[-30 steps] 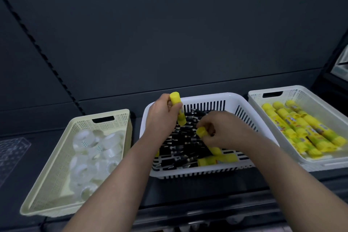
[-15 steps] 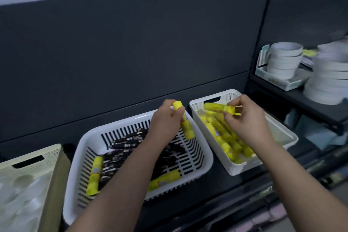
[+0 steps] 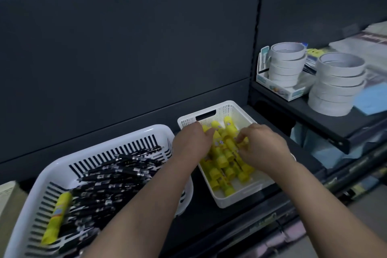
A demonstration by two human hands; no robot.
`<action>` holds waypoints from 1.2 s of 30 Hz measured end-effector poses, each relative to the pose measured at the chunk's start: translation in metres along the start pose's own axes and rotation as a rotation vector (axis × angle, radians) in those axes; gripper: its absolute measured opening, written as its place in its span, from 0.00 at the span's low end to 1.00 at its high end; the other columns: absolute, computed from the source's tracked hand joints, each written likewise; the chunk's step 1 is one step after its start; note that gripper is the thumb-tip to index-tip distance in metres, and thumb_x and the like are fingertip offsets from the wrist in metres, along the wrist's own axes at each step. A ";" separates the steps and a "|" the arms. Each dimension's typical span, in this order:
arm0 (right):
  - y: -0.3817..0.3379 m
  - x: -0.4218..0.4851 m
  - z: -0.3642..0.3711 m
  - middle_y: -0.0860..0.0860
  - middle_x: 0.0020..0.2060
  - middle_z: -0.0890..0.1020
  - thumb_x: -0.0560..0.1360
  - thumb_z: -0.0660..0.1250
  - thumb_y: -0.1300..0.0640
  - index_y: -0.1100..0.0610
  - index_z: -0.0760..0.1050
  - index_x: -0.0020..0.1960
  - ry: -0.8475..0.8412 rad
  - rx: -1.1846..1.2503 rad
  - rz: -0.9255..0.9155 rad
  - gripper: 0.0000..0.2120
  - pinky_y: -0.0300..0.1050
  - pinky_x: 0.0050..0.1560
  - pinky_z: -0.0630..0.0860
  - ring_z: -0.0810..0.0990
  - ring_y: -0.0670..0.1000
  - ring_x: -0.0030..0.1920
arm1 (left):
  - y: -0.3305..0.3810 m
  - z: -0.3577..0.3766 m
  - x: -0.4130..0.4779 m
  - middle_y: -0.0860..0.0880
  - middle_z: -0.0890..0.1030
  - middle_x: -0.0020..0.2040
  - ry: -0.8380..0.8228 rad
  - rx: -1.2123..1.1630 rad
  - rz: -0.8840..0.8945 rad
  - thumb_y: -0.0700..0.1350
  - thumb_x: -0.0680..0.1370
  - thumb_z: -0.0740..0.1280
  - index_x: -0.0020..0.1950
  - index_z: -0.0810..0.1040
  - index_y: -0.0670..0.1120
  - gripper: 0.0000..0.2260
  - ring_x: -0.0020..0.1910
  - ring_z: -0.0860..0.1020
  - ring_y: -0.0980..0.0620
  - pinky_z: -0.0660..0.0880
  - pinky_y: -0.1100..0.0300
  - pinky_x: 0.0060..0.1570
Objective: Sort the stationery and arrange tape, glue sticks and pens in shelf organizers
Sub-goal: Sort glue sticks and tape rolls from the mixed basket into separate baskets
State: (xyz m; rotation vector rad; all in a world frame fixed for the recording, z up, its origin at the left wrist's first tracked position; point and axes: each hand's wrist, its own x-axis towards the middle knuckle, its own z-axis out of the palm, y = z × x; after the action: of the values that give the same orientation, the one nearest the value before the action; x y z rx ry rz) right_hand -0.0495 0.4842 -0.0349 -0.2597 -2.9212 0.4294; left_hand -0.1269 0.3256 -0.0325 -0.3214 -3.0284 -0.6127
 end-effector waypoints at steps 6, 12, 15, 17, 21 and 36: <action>-0.027 0.011 0.011 0.44 0.48 0.77 0.72 0.61 0.59 0.44 0.78 0.50 0.068 0.090 -0.120 0.13 0.42 0.40 0.68 0.75 0.49 0.53 | -0.028 -0.024 -0.007 0.47 0.82 0.52 0.179 -0.047 -0.042 0.49 0.79 0.58 0.58 0.76 0.48 0.12 0.54 0.78 0.44 0.72 0.55 0.46; -0.091 0.015 0.021 0.44 0.48 0.78 0.73 0.62 0.55 0.44 0.78 0.51 0.028 0.123 -0.336 0.11 0.42 0.40 0.66 0.76 0.49 0.53 | -0.092 -0.072 -0.034 0.51 0.82 0.47 0.204 -0.012 -0.172 0.49 0.78 0.60 0.55 0.78 0.52 0.10 0.50 0.78 0.48 0.73 0.57 0.43; -0.120 0.009 0.029 0.45 0.49 0.79 0.74 0.62 0.54 0.45 0.78 0.51 -0.013 0.125 -0.450 0.10 0.44 0.42 0.70 0.76 0.50 0.52 | -0.126 -0.089 -0.056 0.52 0.82 0.48 0.133 -0.017 -0.244 0.50 0.76 0.65 0.51 0.79 0.53 0.06 0.51 0.79 0.49 0.75 0.56 0.49; -0.138 0.001 0.036 0.46 0.49 0.79 0.74 0.62 0.54 0.45 0.78 0.52 -0.047 0.132 -0.506 0.10 0.44 0.43 0.71 0.76 0.49 0.52 | -0.147 -0.095 -0.070 0.52 0.83 0.49 0.044 -0.016 -0.273 0.50 0.74 0.70 0.50 0.80 0.54 0.06 0.52 0.79 0.50 0.75 0.57 0.52; -0.164 -0.011 0.048 0.44 0.51 0.80 0.75 0.62 0.54 0.45 0.78 0.52 -0.092 0.143 -0.526 0.09 0.42 0.45 0.74 0.77 0.47 0.53 | -0.173 -0.099 -0.093 0.56 0.83 0.43 -0.210 -0.066 -0.219 0.49 0.68 0.77 0.41 0.83 0.54 0.05 0.47 0.80 0.55 0.76 0.59 0.52; -0.207 -0.030 0.044 0.41 0.51 0.81 0.76 0.62 0.54 0.44 0.78 0.54 -0.069 0.199 -0.404 0.10 0.42 0.45 0.76 0.79 0.45 0.51 | -0.194 -0.119 -0.108 0.58 0.78 0.32 -0.502 0.098 -0.017 0.58 0.69 0.71 0.33 0.79 0.53 0.11 0.33 0.76 0.59 0.71 0.62 0.31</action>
State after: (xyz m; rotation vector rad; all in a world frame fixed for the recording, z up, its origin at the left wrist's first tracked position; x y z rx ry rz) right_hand -0.0596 0.2708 -0.0192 0.3728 -2.8618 0.6619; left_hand -0.0623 0.0836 -0.0044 -0.5156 -3.5246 -0.4344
